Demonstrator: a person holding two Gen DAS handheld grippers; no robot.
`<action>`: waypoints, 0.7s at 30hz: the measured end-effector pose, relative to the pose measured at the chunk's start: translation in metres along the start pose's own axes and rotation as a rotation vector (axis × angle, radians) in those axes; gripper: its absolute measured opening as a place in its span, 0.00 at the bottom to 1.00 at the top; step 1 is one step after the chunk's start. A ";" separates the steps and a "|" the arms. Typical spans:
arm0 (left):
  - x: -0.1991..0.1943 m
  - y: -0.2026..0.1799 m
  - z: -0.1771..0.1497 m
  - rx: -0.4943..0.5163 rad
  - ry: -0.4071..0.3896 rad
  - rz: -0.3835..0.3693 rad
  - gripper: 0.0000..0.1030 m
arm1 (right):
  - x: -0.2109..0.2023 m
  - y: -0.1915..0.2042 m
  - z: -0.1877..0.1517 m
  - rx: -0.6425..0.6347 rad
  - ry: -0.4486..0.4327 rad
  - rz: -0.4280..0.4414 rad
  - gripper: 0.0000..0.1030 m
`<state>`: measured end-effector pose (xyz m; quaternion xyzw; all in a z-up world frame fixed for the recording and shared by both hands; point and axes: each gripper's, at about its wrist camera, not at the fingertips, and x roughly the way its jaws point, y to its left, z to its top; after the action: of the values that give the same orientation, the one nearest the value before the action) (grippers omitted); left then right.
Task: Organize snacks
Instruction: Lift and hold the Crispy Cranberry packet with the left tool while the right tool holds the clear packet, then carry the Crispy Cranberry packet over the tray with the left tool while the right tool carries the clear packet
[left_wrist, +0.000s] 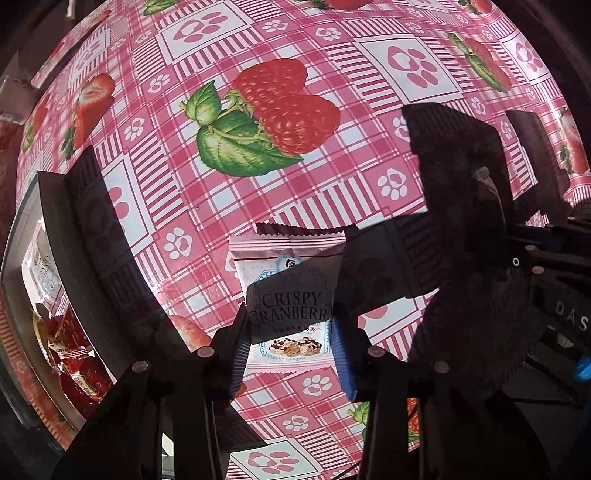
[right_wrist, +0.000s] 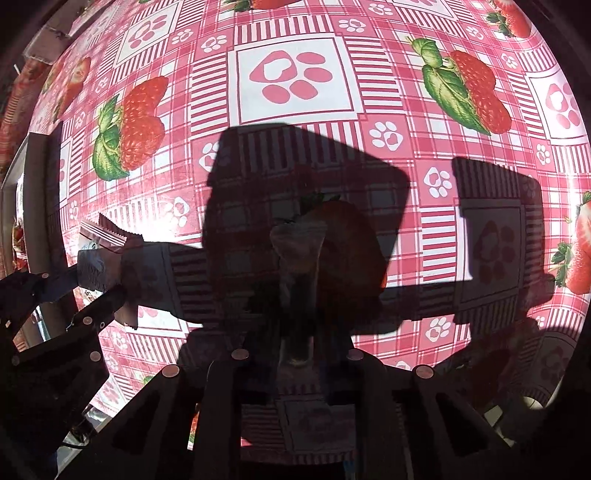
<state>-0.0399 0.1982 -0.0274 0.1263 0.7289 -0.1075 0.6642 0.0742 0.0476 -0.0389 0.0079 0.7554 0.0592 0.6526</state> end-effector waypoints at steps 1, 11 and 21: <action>-0.004 0.001 -0.001 -0.002 -0.007 -0.014 0.42 | -0.003 -0.001 -0.001 0.007 -0.004 0.018 0.19; -0.052 0.020 -0.014 -0.042 -0.089 -0.082 0.42 | -0.042 0.019 -0.009 0.008 -0.048 0.131 0.19; -0.083 0.064 -0.015 -0.127 -0.161 -0.088 0.42 | -0.076 0.048 0.000 -0.041 -0.087 0.167 0.19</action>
<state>-0.0260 0.2600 0.0575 0.0430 0.6832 -0.1000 0.7220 0.0822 0.0881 0.0407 0.0601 0.7215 0.1282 0.6777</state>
